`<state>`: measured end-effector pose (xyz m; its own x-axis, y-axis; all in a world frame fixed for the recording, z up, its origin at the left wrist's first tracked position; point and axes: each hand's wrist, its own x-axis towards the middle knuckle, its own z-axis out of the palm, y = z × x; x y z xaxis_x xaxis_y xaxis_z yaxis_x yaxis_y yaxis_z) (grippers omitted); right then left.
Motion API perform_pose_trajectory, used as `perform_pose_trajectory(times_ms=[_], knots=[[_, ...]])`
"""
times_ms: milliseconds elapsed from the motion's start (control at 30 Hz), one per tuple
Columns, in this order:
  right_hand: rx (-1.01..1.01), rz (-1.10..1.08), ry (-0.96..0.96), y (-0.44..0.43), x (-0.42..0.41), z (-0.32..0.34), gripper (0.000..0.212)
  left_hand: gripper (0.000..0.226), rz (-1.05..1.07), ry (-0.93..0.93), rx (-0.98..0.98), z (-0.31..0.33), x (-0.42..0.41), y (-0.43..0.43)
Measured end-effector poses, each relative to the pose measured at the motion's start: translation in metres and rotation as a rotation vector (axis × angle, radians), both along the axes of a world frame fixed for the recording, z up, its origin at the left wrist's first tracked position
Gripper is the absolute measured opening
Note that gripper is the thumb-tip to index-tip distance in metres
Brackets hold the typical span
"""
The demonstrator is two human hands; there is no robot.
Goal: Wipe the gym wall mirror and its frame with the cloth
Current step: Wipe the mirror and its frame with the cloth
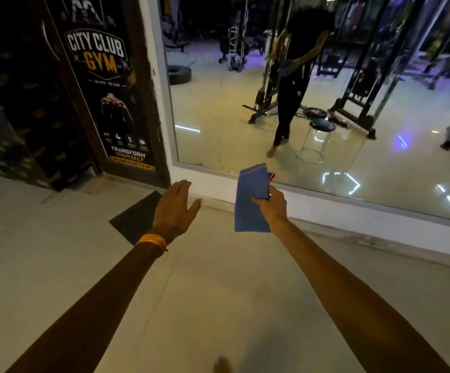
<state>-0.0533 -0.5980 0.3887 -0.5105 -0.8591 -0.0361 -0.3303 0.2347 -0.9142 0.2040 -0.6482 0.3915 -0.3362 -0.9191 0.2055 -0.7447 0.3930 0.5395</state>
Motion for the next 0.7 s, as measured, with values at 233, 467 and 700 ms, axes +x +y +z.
perform_pose_trajectory(times_ms=[233, 467, 700], knots=[[-0.135, -0.033, 0.001, -0.192, 0.001, 0.037, 0.041, 0.061, 0.002, -0.011, -0.055, 0.029, 0.001, -0.183], [-0.233, -0.015, 0.032, -0.389, -0.004, 0.115, 0.043, 0.065, 0.004, -0.035, -0.132, 0.082, 0.002, -0.369], [-0.332, -0.062, 0.126, -0.564, 0.002, 0.172, 0.038, 0.064, -0.049, 0.006, -0.238, 0.125, 0.009, -0.548]])
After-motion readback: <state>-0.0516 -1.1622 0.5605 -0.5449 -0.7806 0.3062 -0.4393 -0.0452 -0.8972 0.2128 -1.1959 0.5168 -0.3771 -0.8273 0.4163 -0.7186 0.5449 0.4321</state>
